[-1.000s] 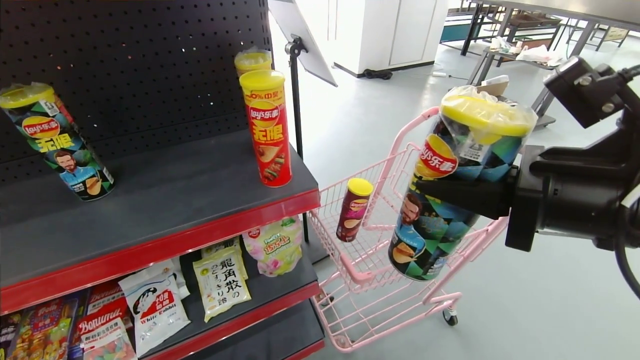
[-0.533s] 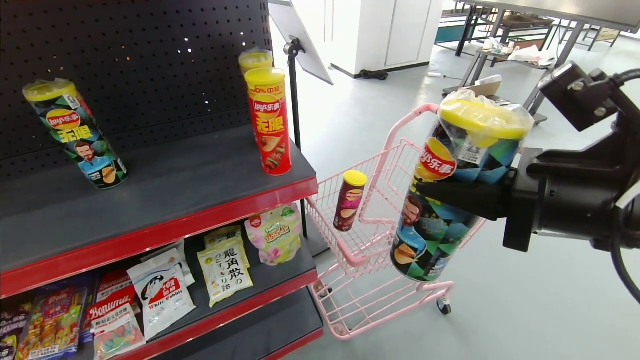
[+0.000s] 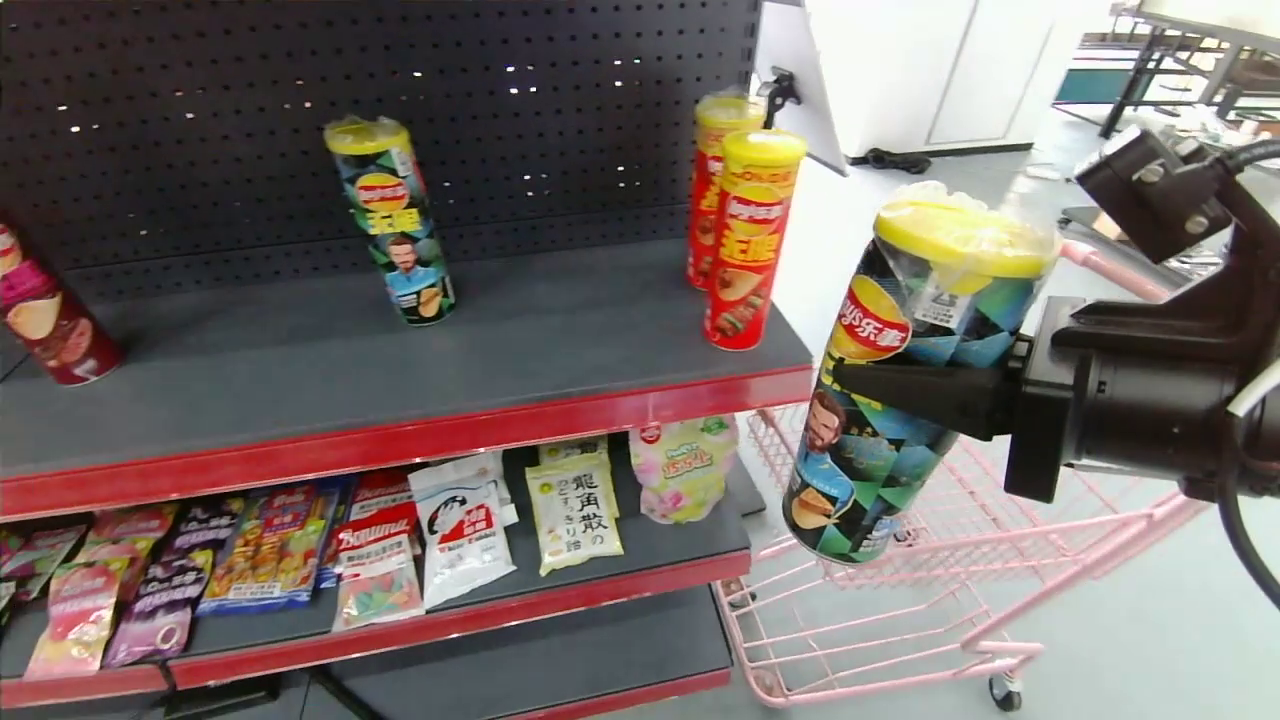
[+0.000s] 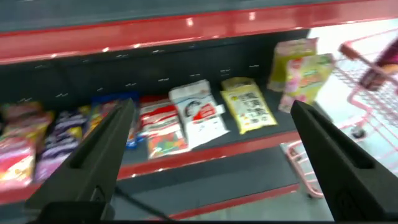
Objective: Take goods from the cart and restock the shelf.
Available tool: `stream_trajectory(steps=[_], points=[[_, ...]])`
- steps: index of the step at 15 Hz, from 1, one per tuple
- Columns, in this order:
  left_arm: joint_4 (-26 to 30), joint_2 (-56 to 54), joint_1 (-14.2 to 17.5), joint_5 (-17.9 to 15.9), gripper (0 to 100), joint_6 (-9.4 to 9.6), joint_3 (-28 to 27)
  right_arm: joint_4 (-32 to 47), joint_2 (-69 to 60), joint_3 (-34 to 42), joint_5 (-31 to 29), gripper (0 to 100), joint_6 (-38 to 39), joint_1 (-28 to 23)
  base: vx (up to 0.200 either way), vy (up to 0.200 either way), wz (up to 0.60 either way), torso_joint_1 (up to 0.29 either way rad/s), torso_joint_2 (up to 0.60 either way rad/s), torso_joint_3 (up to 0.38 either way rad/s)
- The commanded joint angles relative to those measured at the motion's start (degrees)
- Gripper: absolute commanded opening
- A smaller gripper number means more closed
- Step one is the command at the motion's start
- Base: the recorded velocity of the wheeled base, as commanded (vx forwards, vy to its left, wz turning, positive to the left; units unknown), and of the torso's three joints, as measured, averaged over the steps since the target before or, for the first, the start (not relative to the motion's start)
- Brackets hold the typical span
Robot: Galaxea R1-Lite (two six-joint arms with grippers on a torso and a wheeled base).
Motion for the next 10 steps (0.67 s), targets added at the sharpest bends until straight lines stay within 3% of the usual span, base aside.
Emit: stream_trajectory(steps=[1,2,7,10], points=[[0.0,0.1,0.0,0.0,100,0.00,0.0,0.0,-0.1,0.1,0.0,0,0.0,0.0,0.000,0.000,0.60,0.007,0.00,0.002],[0.0,0.1,-0.1,0.0,100,0.00,0.0,0.0,-0.3,0.0,0.1,0,0.0,0.0,0.000,0.000,0.60,0.002,0.00,0.002],[0.0,0.1,0.0,0.0,100,0.09,0.0,-0.7,-0.2,0.0,-0.4,0,-1.3,0.0,0.000,0.000,0.00,0.000,0.00,0.000],[0.0,0.1,0.0,0.0,100,0.09,0.0,-2.2,0.1,0.4,-0.4,0,-1.3,0.0,0.000,0.200,0.00,-0.002,0.00,0.001]])
